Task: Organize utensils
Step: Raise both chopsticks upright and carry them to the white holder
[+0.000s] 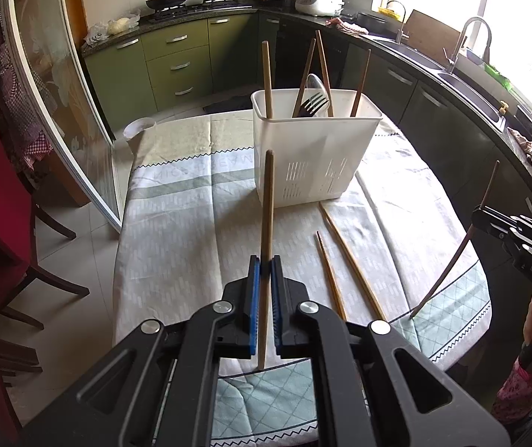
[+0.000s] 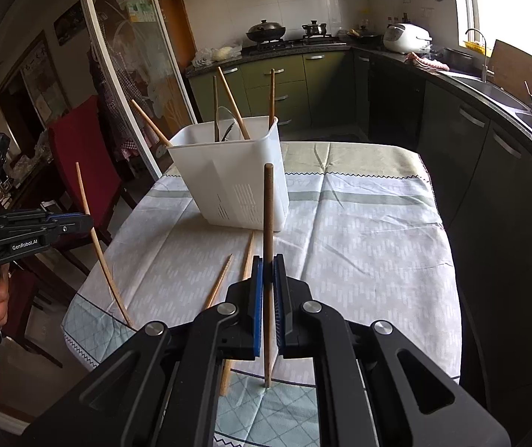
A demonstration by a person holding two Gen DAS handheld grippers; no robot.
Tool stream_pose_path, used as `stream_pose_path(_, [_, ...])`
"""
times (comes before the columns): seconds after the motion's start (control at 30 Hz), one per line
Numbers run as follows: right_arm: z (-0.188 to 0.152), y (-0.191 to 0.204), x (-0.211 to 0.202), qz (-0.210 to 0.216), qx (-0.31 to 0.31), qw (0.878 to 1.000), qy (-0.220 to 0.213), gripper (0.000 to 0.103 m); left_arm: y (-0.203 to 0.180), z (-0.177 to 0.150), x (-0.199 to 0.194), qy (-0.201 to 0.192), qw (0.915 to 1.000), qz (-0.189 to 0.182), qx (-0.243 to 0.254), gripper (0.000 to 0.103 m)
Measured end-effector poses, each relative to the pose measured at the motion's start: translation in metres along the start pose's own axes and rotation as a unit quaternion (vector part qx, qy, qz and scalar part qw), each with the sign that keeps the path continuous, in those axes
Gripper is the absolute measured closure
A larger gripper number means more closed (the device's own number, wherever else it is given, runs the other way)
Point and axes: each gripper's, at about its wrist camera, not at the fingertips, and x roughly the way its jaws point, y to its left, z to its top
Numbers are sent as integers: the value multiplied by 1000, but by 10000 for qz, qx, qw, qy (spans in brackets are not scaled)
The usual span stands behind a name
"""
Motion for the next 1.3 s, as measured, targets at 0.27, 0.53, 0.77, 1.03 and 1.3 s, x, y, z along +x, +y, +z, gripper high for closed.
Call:
stream_pose_path(0.27, [-7,2,-11,-8,-43,10000,-77,97,-3,-13,-13,-183,9998,-21,90,97])
stream_pose_path(0.53, [-9,9,-15,-10,-136,9999,-95,97,-2,-18,-20,-248,9996,-26,118,97])
stream_pose_path(0.77, [-9,10,-17,-11,-147,9998,-115,97,-1,-20,-21,-268,9996,-35,95,97])
stream_pose_path(1.03, [-1,15,-22,25,-205,9996,-201,97,-3,-14,-32,-406,9991,-75,116,97])
stream_pose_path(1.3, [17,26,-33,100,-338,9987,-363,97,-13,7,-49,-627,9977,-177,201,97])
